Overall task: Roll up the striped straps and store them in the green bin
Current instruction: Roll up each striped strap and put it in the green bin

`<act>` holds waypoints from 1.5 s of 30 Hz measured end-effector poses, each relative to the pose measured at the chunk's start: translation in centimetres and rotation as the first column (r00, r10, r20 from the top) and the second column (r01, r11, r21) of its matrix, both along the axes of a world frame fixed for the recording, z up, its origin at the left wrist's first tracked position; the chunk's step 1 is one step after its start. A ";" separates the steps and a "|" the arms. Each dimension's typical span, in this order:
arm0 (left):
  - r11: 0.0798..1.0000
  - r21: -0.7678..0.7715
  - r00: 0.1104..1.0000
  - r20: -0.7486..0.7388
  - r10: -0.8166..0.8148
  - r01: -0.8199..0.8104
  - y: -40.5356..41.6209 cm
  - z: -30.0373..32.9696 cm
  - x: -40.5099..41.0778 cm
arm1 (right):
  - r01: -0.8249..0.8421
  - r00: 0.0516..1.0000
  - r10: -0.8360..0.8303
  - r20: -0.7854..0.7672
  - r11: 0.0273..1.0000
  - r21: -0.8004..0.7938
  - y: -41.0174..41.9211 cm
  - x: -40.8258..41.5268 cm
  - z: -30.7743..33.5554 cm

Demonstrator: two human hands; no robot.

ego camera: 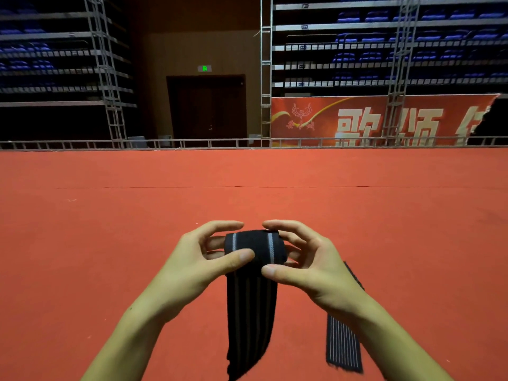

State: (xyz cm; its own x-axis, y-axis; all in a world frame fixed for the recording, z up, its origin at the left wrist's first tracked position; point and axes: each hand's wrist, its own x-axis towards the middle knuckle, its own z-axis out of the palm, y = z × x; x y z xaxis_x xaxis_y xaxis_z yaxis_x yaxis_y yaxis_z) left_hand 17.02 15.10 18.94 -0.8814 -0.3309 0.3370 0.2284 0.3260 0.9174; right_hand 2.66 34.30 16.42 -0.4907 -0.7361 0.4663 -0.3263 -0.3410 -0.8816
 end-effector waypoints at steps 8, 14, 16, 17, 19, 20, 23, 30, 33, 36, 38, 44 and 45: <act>0.995 -0.100 0.985 -0.172 0.005 -0.023 -0.1 0.0 -0.1 | 0.000 0.998 0.008 -0.066 0.993 0.117 0.0 -0.2 0.0; 0.962 -0.270 0.963 -0.267 -0.031 -0.044 0.0 -0.5 -0.3 | 0.028 0.995 -0.022 -0.094 0.998 0.060 -0.1 0.0 0.9; 0.970 -0.240 0.967 -0.251 -0.034 -0.028 -0.2 -0.5 -0.3 | 0.011 0.994 -0.009 -0.108 1.000 0.020 0.0 -0.2 0.9; 0.980 -0.199 0.974 -0.224 -0.027 -0.018 -0.3 -0.5 -0.2 | 0.010 0.992 -0.010 -0.124 1.000 0.001 0.0 -0.3 0.8; 0.993 -0.122 0.991 -0.136 -0.013 -0.004 -0.3 -0.3 -0.1 | 0.025 0.988 -0.029 -0.151 0.999 -0.031 -0.1 -0.4 0.7; 0.994 -0.111 0.996 -0.088 -0.010 0.000 -0.2 -0.2 -0.2 | 0.033 0.987 -0.040 -0.155 0.998 -0.048 -0.1 -0.5 0.6; 0.999 -0.031 0.999 -0.021 -0.033 0.032 0.2 -0.4 -0.4 | 0.039 0.983 -0.057 -0.177 0.994 -0.105 -0.2 -0.7 0.2; 0.999 0.037 0.997 -0.076 -0.021 0.024 0.8 -0.1 -0.5 | 0.048 0.978 -0.072 -0.195 0.991 -0.126 0.1 -0.9 -0.2; 0.998 0.028 0.993 -0.110 -0.053 0.057 0.6 -0.1 -0.4 | 0.061 0.972 -0.068 -0.225 0.997 -0.037 0.7 -1.0 0.1; 0.994 0.003 0.986 -0.123 -0.108 0.109 0.2 -0.1 -0.3 | 0.057 0.985 -0.053 -0.162 0.998 0.021 1.0 -1.0 0.5; 0.990 -0.031 0.983 -0.121 -0.141 0.138 0.1 -0.2 -0.4 | 0.069 0.990 -0.064 -0.126 0.997 0.038 0.8 -0.9 0.6; 0.988 -0.082 0.986 -0.094 -0.135 0.127 0.0 -0.3 -0.5 | 0.059 0.990 -0.059 -0.130 0.998 -0.005 0.5 -0.9 0.3; 0.991 -0.073 0.989 -0.084 -0.121 0.115 0.0 -0.3 -0.5 | 0.070 0.988 -0.071 -0.141 0.997 -0.009 0.5 -0.9 0.3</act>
